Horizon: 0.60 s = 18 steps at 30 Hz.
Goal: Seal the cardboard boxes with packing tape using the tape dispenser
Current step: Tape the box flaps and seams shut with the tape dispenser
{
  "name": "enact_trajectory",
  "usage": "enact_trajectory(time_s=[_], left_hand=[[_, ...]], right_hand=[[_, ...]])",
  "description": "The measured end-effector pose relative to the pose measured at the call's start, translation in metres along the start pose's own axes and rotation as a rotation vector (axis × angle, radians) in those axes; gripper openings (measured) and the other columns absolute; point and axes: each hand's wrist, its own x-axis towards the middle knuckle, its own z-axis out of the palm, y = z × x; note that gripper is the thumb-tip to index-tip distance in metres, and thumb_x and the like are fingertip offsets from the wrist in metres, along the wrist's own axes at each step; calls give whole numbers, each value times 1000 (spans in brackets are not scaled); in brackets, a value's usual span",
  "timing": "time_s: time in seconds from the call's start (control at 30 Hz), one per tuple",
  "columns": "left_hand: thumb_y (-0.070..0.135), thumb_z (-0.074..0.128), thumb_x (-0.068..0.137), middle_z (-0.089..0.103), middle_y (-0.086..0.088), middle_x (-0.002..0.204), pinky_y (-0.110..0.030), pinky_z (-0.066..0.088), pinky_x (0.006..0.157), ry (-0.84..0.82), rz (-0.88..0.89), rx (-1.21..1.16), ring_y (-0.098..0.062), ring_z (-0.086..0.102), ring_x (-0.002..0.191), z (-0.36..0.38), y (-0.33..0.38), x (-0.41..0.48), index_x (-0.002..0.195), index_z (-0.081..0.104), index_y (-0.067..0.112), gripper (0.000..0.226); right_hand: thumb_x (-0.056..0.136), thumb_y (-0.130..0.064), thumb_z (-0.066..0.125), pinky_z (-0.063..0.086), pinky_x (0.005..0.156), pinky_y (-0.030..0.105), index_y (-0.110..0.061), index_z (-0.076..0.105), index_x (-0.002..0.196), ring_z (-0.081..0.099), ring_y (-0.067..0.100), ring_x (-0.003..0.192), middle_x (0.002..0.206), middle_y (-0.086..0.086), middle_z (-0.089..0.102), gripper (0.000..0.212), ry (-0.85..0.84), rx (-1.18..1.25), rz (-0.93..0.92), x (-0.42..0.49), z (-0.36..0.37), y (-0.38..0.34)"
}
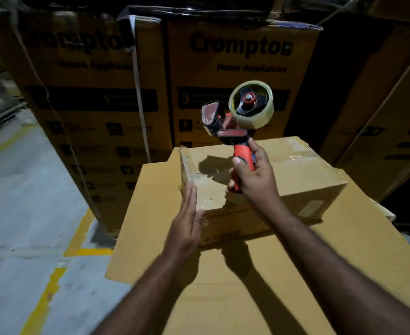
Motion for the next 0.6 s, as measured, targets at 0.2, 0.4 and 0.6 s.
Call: enact_trajectory(time_s=[0.2, 0.4, 0.6], left_hand=[[60, 29, 101, 28, 22, 162, -28, 34, 119, 331, -217, -239, -2, 29, 149, 49, 21, -17, 151, 11, 65, 55], [89, 20, 85, 23, 48, 149, -46, 27, 122, 425, -377, -295, 10, 28, 141, 62, 34, -3, 145, 18, 70, 63], [98, 19, 76, 61, 11, 140, -42, 44, 112, 443, -573, -511, -8, 55, 128, 45, 34, 25, 145, 48, 47, 90]], right_hand=[[103, -24, 53, 61, 61, 42, -36, 25, 154, 63, 18, 63, 104, 17, 62, 59, -53, -4, 51, 21, 35, 33], [103, -25, 53, 62, 63, 42, -32, 23, 155, 65, 14, 64, 100, 1, 58, 60, -95, -56, -19, 23, 35, 40], [103, -29, 53, 63, 64, 44, -33, 23, 155, 67, 15, 66, 102, -3, 57, 60, -126, -91, -42, 26, 36, 44]])
